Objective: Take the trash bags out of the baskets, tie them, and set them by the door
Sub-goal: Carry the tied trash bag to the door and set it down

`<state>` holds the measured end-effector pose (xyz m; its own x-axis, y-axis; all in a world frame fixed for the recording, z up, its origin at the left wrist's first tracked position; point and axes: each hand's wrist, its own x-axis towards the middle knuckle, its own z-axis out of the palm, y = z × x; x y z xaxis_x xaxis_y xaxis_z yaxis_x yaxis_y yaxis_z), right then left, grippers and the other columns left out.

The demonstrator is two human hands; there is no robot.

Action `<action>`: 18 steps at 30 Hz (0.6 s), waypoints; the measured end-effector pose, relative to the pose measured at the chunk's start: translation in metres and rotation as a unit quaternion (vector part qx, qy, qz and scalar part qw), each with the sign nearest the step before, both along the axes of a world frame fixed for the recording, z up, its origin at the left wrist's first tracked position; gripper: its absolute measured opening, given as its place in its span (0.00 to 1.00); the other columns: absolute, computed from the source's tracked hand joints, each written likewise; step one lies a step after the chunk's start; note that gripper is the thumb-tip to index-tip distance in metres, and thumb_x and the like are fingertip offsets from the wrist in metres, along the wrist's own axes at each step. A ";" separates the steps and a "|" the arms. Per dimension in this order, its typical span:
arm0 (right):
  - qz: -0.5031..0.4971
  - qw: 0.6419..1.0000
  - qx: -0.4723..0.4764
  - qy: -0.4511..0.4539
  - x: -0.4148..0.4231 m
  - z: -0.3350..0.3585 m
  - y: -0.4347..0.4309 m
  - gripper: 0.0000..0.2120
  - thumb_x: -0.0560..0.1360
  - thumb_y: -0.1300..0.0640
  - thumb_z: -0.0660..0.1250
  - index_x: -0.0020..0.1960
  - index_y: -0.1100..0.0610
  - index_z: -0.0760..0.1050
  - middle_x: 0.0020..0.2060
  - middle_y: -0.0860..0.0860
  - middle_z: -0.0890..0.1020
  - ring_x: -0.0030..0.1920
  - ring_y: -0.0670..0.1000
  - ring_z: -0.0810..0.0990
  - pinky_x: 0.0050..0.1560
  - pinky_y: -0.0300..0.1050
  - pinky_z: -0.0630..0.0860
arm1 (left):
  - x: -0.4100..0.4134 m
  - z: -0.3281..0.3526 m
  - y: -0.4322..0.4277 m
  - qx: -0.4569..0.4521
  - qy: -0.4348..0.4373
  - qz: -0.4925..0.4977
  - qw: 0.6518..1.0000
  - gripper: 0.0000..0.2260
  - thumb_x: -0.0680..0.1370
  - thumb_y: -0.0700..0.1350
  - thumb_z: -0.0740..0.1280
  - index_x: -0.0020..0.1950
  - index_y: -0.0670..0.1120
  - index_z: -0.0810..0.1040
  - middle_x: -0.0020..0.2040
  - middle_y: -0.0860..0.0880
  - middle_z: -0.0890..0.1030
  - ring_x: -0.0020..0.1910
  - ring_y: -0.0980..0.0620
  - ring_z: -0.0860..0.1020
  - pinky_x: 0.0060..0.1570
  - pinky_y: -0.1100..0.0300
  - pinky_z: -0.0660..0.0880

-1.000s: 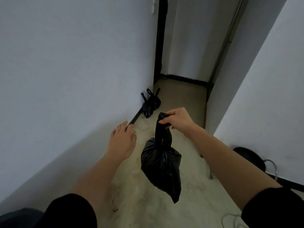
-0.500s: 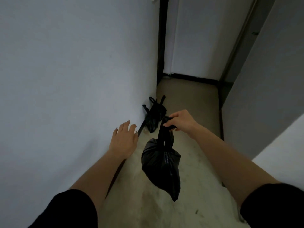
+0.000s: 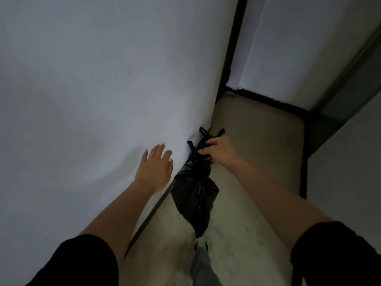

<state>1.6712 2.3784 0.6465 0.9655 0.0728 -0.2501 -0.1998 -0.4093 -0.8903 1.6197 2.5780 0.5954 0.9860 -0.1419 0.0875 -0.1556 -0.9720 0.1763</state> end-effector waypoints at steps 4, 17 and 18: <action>0.033 0.999 -0.015 0.024 0.086 -0.035 0.002 0.04 0.70 0.66 0.73 0.41 0.59 0.80 0.33 0.53 0.81 0.30 0.48 0.78 0.27 0.34 0.72 | 0.079 -0.019 -0.009 0.010 0.023 0.024 0.999 0.20 0.84 0.49 0.49 0.75 0.46 0.62 0.78 0.44 0.56 0.77 0.46 0.52 0.75 0.47 0.46; -0.002 0.997 -0.060 0.056 0.251 -0.202 0.009 0.12 0.71 0.58 0.71 0.38 0.68 0.79 0.32 0.63 0.82 0.38 0.63 0.83 0.40 0.56 0.80 | 0.236 -0.127 -0.004 0.172 0.057 -0.062 0.981 0.23 0.79 0.48 0.60 0.74 0.43 0.65 0.78 0.40 0.53 0.77 0.43 0.47 0.73 0.45 0.34; 0.001 0.996 -0.062 0.064 0.256 -0.218 0.011 0.13 0.72 0.58 0.71 0.36 0.69 0.77 0.31 0.64 0.81 0.37 0.63 0.83 0.37 0.53 0.79 | 0.243 -0.136 0.000 0.196 0.064 -0.071 0.976 0.23 0.78 0.47 0.62 0.73 0.43 0.67 0.77 0.40 0.55 0.77 0.43 0.49 0.73 0.45 0.35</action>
